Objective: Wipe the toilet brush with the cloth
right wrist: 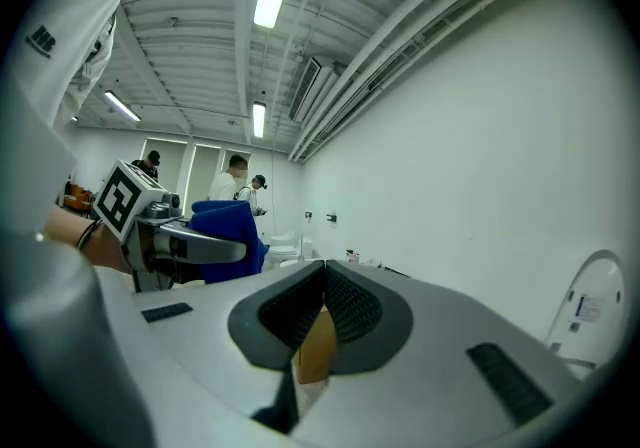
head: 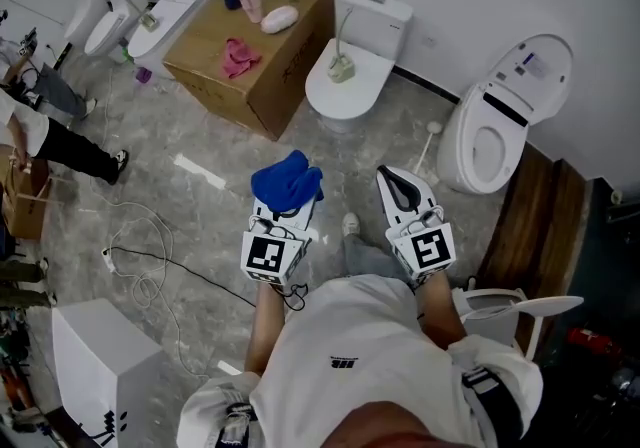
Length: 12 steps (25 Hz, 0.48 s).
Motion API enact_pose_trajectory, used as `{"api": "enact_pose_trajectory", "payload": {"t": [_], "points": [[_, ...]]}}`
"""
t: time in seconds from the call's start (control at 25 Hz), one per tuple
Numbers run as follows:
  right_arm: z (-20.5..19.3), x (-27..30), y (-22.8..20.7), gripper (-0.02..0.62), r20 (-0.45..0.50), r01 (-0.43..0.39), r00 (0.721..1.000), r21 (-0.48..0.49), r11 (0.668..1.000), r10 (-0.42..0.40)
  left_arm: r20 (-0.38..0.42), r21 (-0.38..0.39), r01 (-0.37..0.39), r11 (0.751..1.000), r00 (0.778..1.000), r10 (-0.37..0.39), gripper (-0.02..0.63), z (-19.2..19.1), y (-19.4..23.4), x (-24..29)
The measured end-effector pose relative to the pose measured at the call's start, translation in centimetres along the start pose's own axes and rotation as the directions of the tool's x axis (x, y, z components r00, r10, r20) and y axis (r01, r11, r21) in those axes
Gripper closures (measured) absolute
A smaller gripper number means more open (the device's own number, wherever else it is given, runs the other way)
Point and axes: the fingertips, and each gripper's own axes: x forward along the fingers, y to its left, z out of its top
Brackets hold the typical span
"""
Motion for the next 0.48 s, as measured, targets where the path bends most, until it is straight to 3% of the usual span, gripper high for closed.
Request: {"api": "enact_pose_trajectory", "payload": {"t": [0.48], "points": [[-0.8, 9.8, -9.4, 0.598, -0.025, -0.067, 0.997, 0.018, 0.998, 0.068, -0.030, -0.001, -0.041, 0.999, 0.999, 0.041, 0.454, 0.9, 5.7, 12.3]]}}
